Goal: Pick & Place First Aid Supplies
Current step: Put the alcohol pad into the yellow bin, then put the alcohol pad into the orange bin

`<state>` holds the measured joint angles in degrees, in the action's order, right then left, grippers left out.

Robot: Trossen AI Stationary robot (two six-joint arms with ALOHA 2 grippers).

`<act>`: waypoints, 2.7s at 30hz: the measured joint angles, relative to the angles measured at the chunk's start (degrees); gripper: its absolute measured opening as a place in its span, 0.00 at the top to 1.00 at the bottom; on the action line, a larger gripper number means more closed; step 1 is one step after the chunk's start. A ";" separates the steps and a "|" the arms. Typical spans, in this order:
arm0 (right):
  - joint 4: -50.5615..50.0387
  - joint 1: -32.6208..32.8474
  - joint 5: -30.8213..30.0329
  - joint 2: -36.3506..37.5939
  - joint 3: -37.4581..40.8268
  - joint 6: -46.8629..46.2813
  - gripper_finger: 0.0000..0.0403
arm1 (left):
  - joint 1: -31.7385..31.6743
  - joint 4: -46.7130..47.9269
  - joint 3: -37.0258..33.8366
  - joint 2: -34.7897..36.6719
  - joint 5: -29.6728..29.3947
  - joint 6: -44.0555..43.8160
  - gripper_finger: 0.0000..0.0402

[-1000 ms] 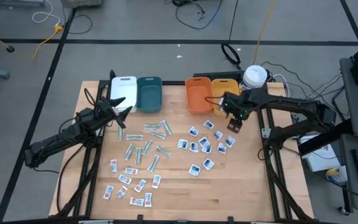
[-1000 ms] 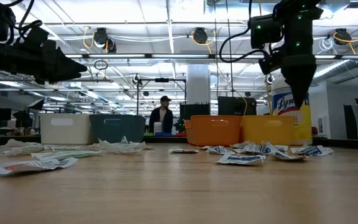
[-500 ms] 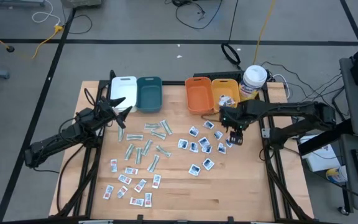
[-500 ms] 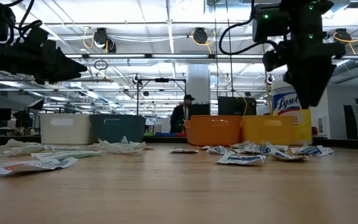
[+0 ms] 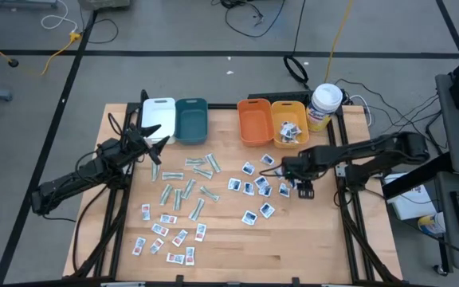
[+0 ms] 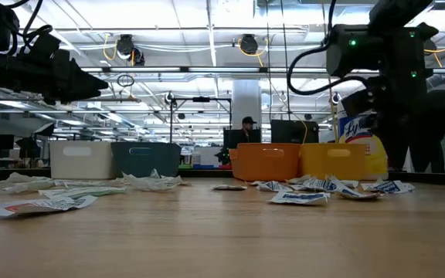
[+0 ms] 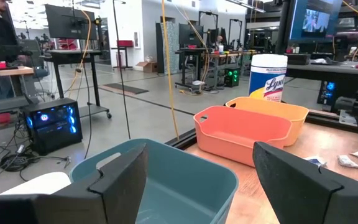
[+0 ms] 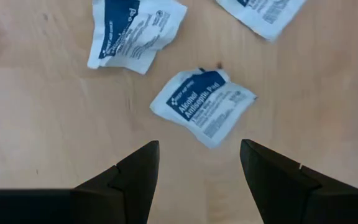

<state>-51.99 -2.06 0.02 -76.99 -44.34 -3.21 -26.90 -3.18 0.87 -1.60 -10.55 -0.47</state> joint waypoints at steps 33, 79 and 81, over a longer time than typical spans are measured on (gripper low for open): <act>6.19 -0.11 0.12 -11.03 -3.06 1.12 0.56 | 0.00 0.00 0.00 -0.01 0.00 0.01 0.26; 13.57 -0.10 -0.25 -9.64 -3.02 5.49 0.47 | 0.01 0.00 0.00 -0.01 0.00 0.01 0.26; 14.89 -0.09 -1.26 -9.64 -3.02 6.05 0.48 | 0.01 0.00 -0.01 0.00 0.00 0.01 0.26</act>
<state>-37.10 -2.15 -1.24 -86.63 -47.35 2.85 -26.89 -3.18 0.86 -1.60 -10.55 -0.46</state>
